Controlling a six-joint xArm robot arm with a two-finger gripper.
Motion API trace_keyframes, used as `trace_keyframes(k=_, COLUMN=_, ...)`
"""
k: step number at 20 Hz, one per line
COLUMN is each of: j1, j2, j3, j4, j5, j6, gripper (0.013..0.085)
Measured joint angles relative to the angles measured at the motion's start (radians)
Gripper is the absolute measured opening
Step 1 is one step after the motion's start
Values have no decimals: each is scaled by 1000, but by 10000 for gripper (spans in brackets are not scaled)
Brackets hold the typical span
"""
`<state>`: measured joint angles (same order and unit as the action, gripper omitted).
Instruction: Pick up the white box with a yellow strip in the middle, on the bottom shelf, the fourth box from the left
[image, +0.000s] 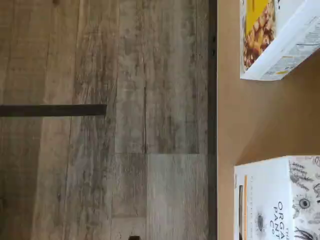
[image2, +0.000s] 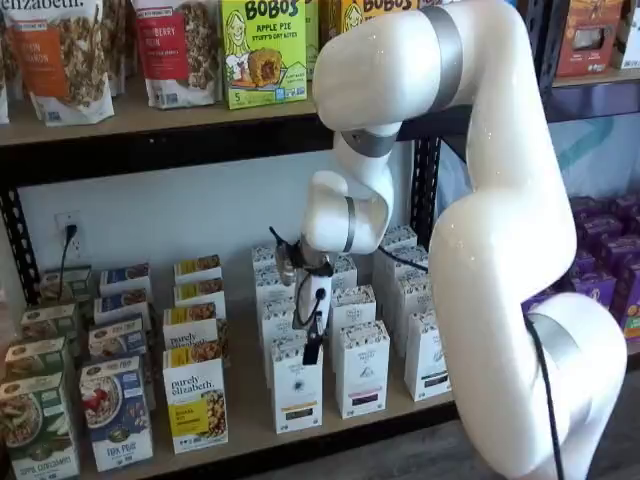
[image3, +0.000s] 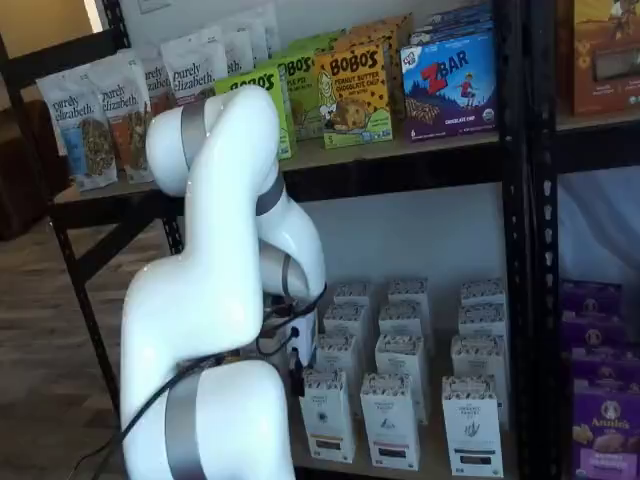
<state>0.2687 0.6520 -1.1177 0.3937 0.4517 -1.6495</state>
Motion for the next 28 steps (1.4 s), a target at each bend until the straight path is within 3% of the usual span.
trace_keyframes(k=4, j1=-19, j2=35, j3=-32, j4=1, j5=31, j6=-19, gripper=850)
trace_keyframes(k=6, j1=-22, j2=50, j3=-37, j4=25, j5=13, j6=-46, gripper=850)
trace_keyframes(k=9, j1=-16, j2=72, j3=-33, j4=108, j5=-59, j6=-123, gripper=850)
trace_keyframes(k=12, j1=-14, j2=95, j3=-51, j4=184, j5=-80, j6=-190, gripper=850)
trace_keyframes(k=21, j1=-1, j2=167, j3=-131, j4=234, j5=-123, j6=-223, gripper=850)
trace_keyframes(k=24, j1=-2, j2=189, j3=-162, j4=211, j5=-122, j6=-201, gripper=850)
trace_keyframes(k=28, j1=-12, j2=229, j3=-216, j4=122, j5=-107, j6=-126, gripper=850)
